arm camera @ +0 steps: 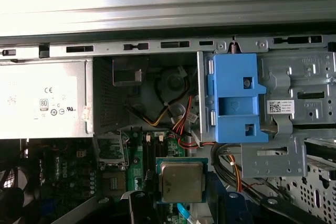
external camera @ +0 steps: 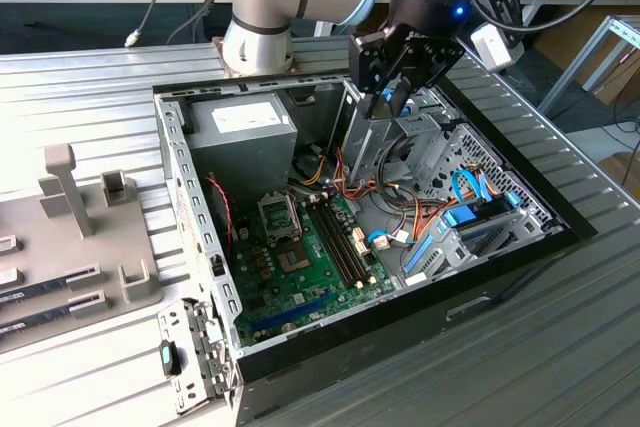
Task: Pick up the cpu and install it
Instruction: 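Pick up the cpu and move it towards the insertion slot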
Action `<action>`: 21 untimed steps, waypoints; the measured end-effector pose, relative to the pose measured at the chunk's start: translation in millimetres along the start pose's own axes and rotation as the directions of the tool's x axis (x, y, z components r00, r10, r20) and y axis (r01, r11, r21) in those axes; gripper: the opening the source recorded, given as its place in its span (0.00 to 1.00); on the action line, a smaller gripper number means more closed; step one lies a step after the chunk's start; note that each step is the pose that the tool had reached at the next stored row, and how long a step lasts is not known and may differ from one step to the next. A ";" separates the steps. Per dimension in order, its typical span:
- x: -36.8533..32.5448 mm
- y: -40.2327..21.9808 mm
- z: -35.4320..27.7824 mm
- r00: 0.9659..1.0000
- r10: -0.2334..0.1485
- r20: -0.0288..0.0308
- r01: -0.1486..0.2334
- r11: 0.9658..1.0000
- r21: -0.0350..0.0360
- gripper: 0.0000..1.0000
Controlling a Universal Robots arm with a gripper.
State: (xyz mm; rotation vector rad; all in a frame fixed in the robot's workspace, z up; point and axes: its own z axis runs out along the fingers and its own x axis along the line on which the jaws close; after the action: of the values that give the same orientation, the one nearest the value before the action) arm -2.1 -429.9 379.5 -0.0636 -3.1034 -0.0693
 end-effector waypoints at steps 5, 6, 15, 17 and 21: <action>0.7 -0.6 0.0 1.000 0.000 0.000 0.000 1.000 0.000 0.47; 0.9 -0.8 0.0 1.000 0.000 0.000 0.000 1.000 0.000 0.47; 2.5 -3.8 0.0 1.000 0.000 0.000 0.000 1.000 0.000 0.47; 2.8 -4.4 0.0 1.000 0.000 0.000 0.000 1.000 0.000 0.47; 3.3 -7.0 0.0 1.000 0.000 0.000 0.000 1.000 0.000 0.47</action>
State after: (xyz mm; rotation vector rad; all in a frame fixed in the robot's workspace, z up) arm -5.8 -436.7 379.3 -0.0638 -3.1034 -0.0693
